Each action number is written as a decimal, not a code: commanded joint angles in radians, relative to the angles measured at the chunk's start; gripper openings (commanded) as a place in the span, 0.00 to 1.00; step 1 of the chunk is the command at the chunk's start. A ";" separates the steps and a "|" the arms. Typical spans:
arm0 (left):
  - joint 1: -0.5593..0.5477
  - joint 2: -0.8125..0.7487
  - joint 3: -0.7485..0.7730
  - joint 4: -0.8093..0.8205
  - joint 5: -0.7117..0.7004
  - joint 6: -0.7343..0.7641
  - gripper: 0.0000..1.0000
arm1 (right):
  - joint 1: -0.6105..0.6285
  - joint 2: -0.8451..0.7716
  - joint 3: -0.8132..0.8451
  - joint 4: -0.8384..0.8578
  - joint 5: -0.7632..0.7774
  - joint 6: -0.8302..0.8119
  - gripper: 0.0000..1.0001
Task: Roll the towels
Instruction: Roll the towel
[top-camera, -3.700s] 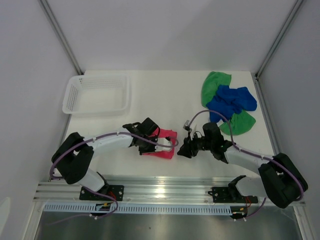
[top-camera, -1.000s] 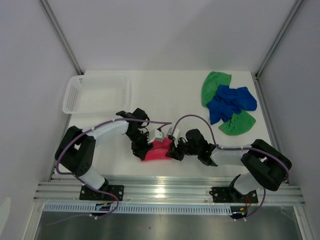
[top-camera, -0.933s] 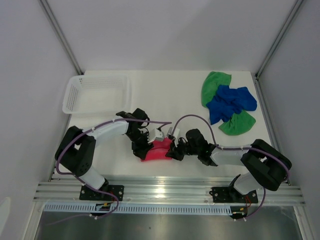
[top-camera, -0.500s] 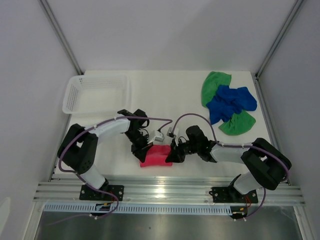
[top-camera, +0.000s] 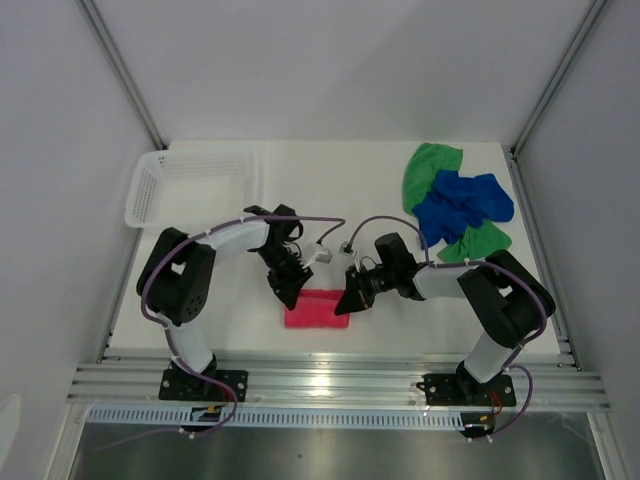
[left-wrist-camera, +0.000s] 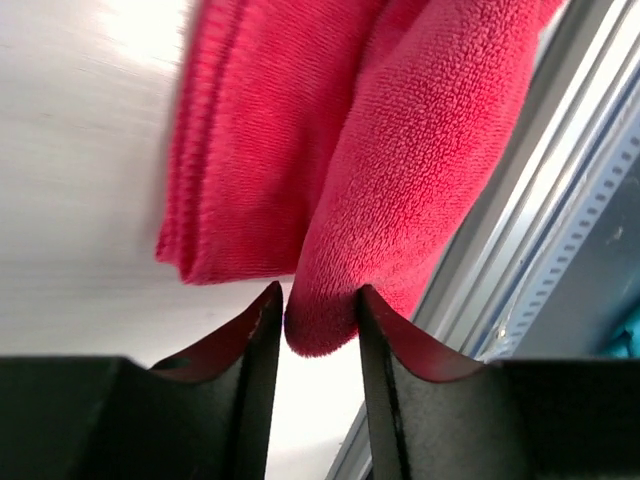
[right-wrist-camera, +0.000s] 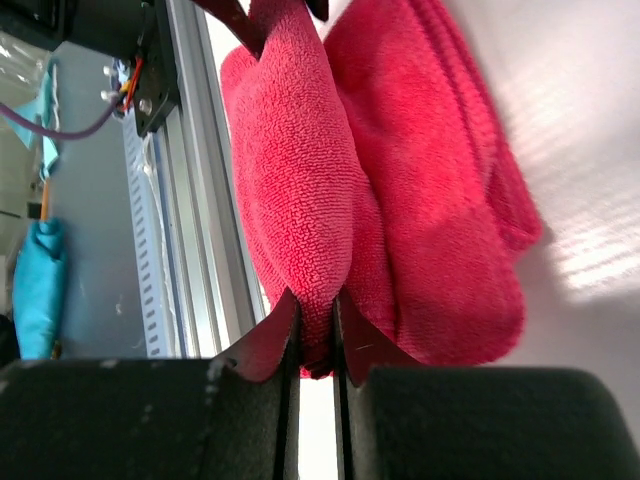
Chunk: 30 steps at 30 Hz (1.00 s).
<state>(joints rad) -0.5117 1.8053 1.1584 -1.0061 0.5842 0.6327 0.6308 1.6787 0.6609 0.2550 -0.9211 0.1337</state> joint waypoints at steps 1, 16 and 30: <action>0.018 -0.015 0.047 0.090 -0.054 -0.051 0.39 | -0.034 0.022 0.020 -0.008 -0.007 0.033 0.00; -0.043 -0.285 0.043 0.152 -0.167 -0.001 0.56 | -0.080 0.122 0.069 0.013 0.028 0.138 0.00; -0.361 -0.320 -0.193 0.409 -0.442 0.104 0.59 | -0.103 0.159 0.115 -0.039 0.010 0.124 0.00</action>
<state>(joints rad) -0.8619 1.4929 0.9833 -0.6785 0.2100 0.6994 0.5388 1.8072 0.7399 0.2497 -0.9730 0.2951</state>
